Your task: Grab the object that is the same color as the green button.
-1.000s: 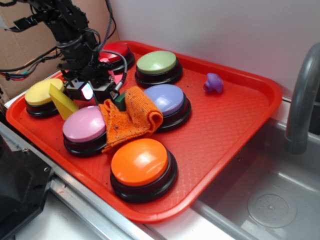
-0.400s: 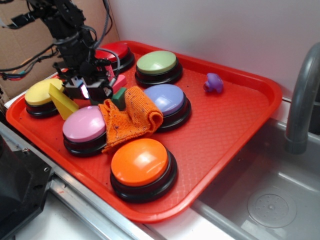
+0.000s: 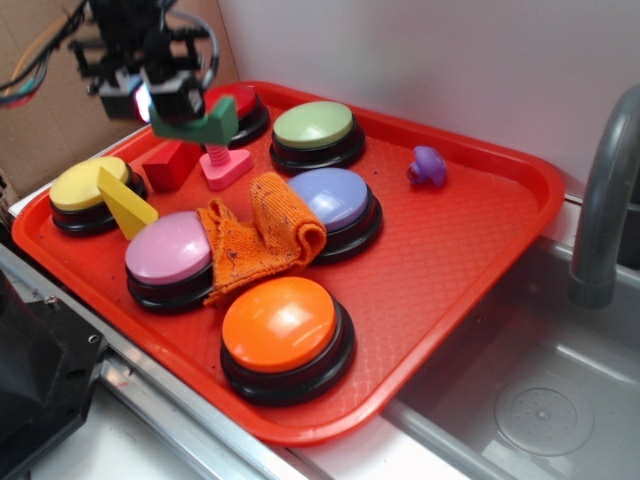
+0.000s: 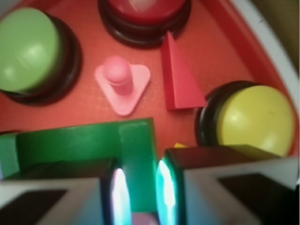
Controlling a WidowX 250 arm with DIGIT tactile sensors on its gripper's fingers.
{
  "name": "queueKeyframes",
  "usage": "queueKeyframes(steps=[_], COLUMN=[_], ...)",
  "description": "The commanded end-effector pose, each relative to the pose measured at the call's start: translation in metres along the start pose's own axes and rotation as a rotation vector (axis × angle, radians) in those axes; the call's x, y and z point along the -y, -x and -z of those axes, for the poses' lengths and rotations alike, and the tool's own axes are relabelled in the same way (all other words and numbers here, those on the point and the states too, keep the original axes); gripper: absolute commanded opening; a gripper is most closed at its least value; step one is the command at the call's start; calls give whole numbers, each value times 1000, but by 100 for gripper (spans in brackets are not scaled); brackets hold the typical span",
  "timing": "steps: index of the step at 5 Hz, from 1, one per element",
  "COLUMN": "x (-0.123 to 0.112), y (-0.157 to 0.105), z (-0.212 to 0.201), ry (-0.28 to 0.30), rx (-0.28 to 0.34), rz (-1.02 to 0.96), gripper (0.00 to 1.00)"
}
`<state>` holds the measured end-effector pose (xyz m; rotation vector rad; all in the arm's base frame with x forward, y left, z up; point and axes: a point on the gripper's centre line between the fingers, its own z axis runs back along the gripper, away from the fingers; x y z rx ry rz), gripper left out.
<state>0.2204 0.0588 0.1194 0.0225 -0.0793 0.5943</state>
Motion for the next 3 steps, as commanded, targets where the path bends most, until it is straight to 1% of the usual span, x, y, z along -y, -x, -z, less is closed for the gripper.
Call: queueKeyframes(steps=[1, 2, 3], x=[23, 20, 20], y=[4, 6, 6], z=[-76, -80, -73], ry=[13, 38, 33], rx=[77, 65, 63], rz=[25, 54, 61], gripper=[0, 0, 0])
